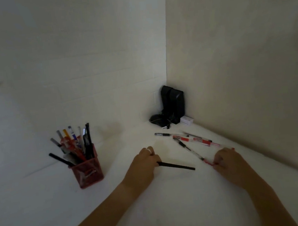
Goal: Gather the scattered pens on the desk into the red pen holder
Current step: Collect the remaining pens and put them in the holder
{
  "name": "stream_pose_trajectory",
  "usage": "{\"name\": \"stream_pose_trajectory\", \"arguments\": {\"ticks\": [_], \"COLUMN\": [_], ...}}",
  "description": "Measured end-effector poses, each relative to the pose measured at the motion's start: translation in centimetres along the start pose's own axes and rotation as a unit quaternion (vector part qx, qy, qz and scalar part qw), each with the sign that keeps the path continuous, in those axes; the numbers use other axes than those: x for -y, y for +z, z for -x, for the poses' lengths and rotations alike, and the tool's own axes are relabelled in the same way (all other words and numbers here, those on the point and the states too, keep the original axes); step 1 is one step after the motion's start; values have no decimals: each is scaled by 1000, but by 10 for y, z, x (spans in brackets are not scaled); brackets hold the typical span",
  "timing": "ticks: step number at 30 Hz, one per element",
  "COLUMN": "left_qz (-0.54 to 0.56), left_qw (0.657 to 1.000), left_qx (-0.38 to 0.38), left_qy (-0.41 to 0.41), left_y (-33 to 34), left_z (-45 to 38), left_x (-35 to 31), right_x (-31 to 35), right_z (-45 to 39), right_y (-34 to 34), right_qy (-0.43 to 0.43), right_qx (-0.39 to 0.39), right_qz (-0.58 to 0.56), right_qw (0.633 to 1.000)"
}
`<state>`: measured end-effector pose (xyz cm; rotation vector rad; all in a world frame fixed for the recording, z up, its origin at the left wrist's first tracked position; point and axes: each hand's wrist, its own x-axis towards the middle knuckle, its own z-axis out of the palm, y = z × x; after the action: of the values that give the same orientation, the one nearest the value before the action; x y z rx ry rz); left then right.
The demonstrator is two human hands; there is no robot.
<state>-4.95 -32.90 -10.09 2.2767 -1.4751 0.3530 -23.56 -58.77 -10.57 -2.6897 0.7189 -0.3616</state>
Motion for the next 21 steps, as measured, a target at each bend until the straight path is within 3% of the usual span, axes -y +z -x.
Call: {"name": "stream_pose_trajectory", "arguments": {"ticks": [5,12,16,21], "left_qz": [-98,-310,-384,-422], "left_qw": [989,931,905,897], "left_qx": [-110,-194,-182,-130], "left_qy": [23,2,-9,-23], "left_y": [-48,-138,-185,-210], "left_z": [14,36,45,51], "left_x": [6,34,62,83], "right_x": [50,198,269,333], "right_z": [2,-15,-28,-25], "right_y": [-10,-17,-9,0], "right_qy": [-58,-137,-165,-189], "right_qx": [-31,-63,-103,-200], "right_qz": [-35,-312,-448,-446], "right_qw": [997,938,872,852]}}
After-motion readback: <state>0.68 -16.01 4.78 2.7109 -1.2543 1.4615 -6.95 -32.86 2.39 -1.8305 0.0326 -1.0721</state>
